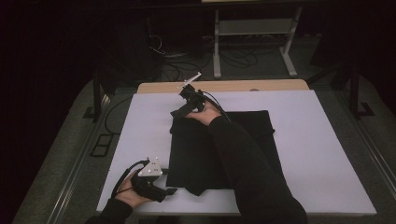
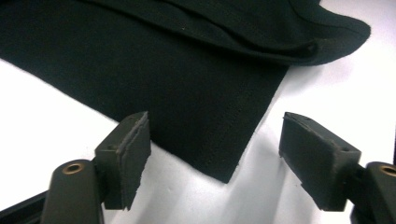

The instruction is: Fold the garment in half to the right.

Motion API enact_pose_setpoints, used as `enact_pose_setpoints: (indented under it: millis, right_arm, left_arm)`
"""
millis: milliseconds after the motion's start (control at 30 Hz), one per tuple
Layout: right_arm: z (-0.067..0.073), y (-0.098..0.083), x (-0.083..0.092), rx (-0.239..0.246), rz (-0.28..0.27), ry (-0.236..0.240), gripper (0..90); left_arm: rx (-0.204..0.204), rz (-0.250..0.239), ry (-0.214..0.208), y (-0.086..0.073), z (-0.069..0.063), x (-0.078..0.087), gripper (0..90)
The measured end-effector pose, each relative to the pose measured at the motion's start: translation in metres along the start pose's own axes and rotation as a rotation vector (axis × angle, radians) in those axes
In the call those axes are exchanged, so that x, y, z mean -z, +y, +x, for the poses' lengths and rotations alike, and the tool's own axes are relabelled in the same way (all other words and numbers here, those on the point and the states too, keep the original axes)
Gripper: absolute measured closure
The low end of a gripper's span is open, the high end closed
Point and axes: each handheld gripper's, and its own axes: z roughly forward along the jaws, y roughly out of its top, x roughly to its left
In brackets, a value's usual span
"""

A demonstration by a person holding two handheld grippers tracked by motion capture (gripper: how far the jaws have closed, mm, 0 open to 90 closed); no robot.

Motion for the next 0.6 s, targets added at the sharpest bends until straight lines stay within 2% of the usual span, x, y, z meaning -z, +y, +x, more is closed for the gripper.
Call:
enact_pose_setpoints:
  millis: [133,200,267,333,600]
  right_arm:
    - [-0.004,-0.001,-0.008,-0.023,0.01,-0.001,0.0]
    - [-0.006,-0.001,-0.014,-0.02,0.016,-0.005,0.0]
    - [-0.007,-0.001,-0.019,-0.038,0.027,-0.01,0.0]
    - [-0.007,-0.002,-0.024,-0.032,0.033,-0.001,3.5]
    - [-0.007,-0.005,-0.036,-0.028,0.057,-0.009,5.2]
  left_arm:
    - [-0.023,0.011,0.019,0.0,0.0,0.001,32.2]
    - [-0.028,0.009,0.018,0.001,0.0,0.001,34.9]
    - [-0.028,0.006,0.015,0.002,0.001,0.0,37.2]
    - [-0.021,0.002,0.015,0.003,0.002,-0.001,41.4]
    - [-0.034,0.016,0.0,0.008,0.005,-0.001,58.2]
